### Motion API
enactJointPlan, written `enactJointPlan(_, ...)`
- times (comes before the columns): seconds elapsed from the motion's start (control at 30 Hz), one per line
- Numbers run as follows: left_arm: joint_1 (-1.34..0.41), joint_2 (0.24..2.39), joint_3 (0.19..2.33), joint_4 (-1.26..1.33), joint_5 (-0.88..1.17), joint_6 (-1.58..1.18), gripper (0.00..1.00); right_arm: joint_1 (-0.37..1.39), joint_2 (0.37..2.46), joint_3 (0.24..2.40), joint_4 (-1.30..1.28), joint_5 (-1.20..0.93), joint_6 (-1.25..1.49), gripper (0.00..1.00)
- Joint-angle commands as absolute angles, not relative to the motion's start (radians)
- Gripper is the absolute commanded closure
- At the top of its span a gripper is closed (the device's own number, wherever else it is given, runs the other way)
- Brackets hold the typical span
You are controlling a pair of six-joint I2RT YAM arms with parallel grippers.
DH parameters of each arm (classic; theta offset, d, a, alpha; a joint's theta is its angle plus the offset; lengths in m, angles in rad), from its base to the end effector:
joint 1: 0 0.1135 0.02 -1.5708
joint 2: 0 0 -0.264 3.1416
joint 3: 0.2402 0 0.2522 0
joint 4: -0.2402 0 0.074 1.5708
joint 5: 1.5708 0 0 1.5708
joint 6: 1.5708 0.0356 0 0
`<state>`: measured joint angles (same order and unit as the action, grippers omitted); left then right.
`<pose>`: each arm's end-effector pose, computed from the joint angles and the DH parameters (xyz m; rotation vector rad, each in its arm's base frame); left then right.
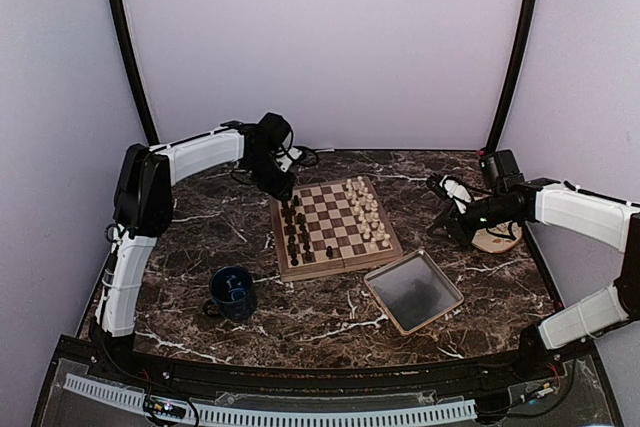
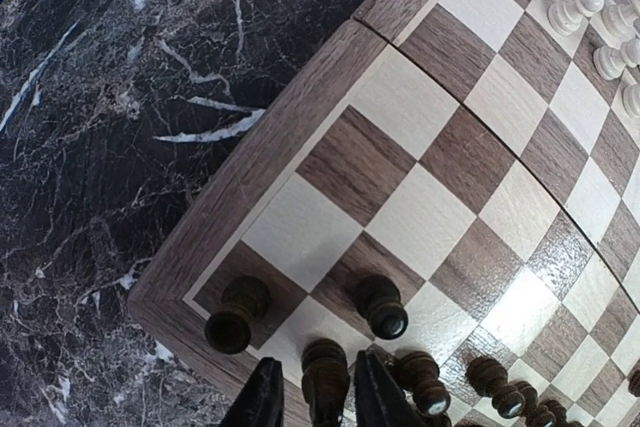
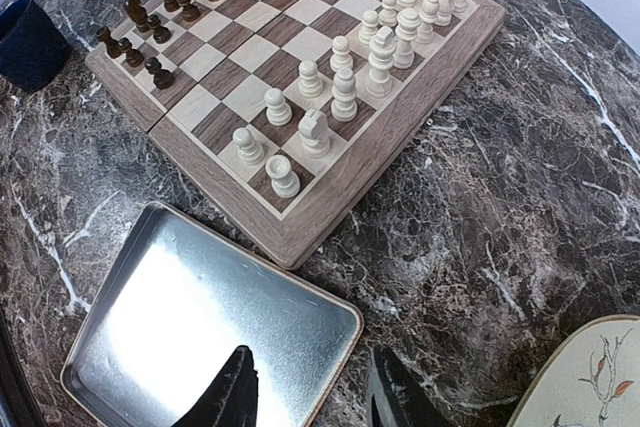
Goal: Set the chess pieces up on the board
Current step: Place the knight at g8.
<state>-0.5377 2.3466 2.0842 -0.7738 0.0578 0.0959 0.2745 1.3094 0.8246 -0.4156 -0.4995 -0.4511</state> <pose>0.4394 -0.2644 0.2021 0.8368 2.4859 -0.2314 0.2474 0.0874 0.2250 -1.0440 2.1536 0.5325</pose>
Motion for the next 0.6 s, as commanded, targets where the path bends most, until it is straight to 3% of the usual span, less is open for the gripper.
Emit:
enactJointPlan(0.0, -0.541, 2.279, 2.131, -0.823, 0.026, 0.091, 0.71, 0.270, 1.304, 0.856, -0.408, -0.500, -0.448, 0.62)
enactJointPlan(0.3, -0.564, 2.172, 2.038, -0.795, 0.122, 0.249, 0.69, 0.270, 1.287, 0.853, -0.408, -0.502, -0.450, 0.62)
enactJointPlan(0.57, -0.609, 2.122, 2.041, -0.792, 0.064, 0.243, 0.70, 0.287, 1.303, 0.879, -0.429, -0.586, -0.447, 0.62)
